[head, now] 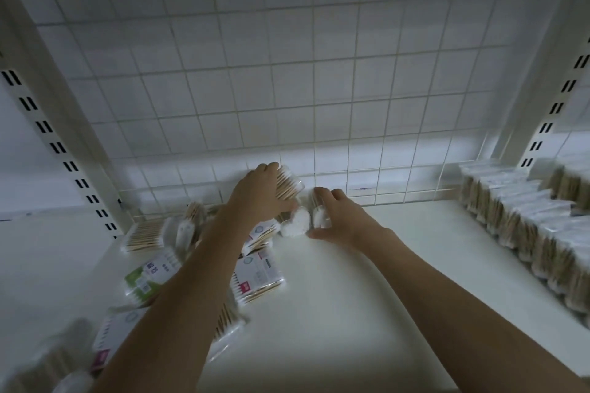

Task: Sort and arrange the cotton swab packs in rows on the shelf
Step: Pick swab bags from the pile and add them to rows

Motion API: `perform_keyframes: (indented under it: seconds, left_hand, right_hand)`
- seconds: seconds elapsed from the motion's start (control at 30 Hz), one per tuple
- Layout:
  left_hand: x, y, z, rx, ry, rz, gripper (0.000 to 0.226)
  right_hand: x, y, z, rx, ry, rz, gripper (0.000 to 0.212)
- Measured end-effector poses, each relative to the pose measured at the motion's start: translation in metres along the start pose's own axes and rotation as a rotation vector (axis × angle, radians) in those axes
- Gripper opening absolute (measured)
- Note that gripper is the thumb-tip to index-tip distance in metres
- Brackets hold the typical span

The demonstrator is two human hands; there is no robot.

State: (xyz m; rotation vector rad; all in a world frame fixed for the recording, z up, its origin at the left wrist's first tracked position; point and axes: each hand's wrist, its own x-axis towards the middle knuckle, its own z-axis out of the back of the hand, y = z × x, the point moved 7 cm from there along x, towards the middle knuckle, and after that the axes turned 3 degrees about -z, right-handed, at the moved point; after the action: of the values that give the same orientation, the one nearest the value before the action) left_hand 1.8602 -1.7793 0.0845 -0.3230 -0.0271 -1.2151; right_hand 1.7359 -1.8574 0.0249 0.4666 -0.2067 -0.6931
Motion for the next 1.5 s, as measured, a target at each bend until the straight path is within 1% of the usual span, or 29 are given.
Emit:
perform_keyframes:
  seconds: [0.1, 0.17, 0.27, 0.33, 0.4, 0.5, 0.63, 0.8, 0.9, 1.07, 1.13, 1.23, 1.37, 1.5]
  left_hand:
    - [-0.002, -0.002, 0.01, -0.042, -0.041, 0.009, 0.073]
    - [-0.008, -0.005, 0.021, -0.115, -0.104, 0.032, 0.082]
    - [-0.03, -0.024, 0.039, -0.306, -0.311, 0.048, 0.088]
    - [-0.051, -0.046, 0.045, -0.412, -0.438, 0.039, 0.084]
    - [-0.074, -0.074, 0.045, -0.519, -0.51, 0.022, 0.079]
    - [-0.102, -0.122, 0.038, -0.676, -0.502, -0.039, 0.075]
    - [-0.129, -0.188, 0.025, -0.754, -0.522, -0.078, 0.073]
    - [-0.134, -0.28, 0.0, -0.78, -0.526, -0.072, 0.074]
    - [-0.137, -0.344, -0.018, -0.802, -0.53, -0.059, 0.075]
    - [-0.15, -0.415, -0.039, -0.863, -0.558, -0.044, 0.076]
    - [-0.152, -0.435, -0.045, -0.877, -0.548, -0.05, 0.073]
    - [-0.149, -0.456, -0.051, -0.831, -0.533, -0.066, 0.07]
    - [-0.136, -0.466, -0.056, -0.832, -0.525, -0.067, 0.071]
    - [-0.112, -0.474, -0.059, -0.881, -0.534, -0.081, 0.07]
  right_hand:
    - [-0.007, -0.002, 0.011, 0.008, -0.039, -0.017, 0.07]
    - [-0.019, -0.003, 0.025, 0.045, -0.071, -0.026, 0.068]
    - [-0.049, -0.003, 0.054, 0.107, -0.175, -0.015, 0.063]
    - [-0.078, -0.003, 0.075, 0.147, -0.284, -0.006, 0.059]
    - [-0.11, -0.006, 0.094, 0.172, -0.372, 0.002, 0.056]
    - [-0.159, -0.014, 0.116, 0.175, -0.453, 0.015, 0.055]
    - [-0.217, -0.04, 0.145, 0.204, -0.508, 0.017, 0.054]
    - [-0.286, -0.109, 0.197, 0.146, -0.594, -0.036, 0.053]
    - [-0.334, -0.167, 0.23, 0.129, -0.633, -0.083, 0.054]
    - [-0.385, -0.24, 0.256, 0.178, -0.668, -0.148, 0.055]
    - [-0.396, -0.262, 0.265, 0.185, -0.683, -0.173, 0.053]
    - [-0.404, -0.28, 0.276, 0.179, -0.694, -0.173, 0.048]
    - [-0.401, -0.293, 0.287, 0.202, -0.741, -0.152, 0.043]
    - [-0.392, -0.301, 0.304, 0.161, -0.786, -0.144, 0.044]
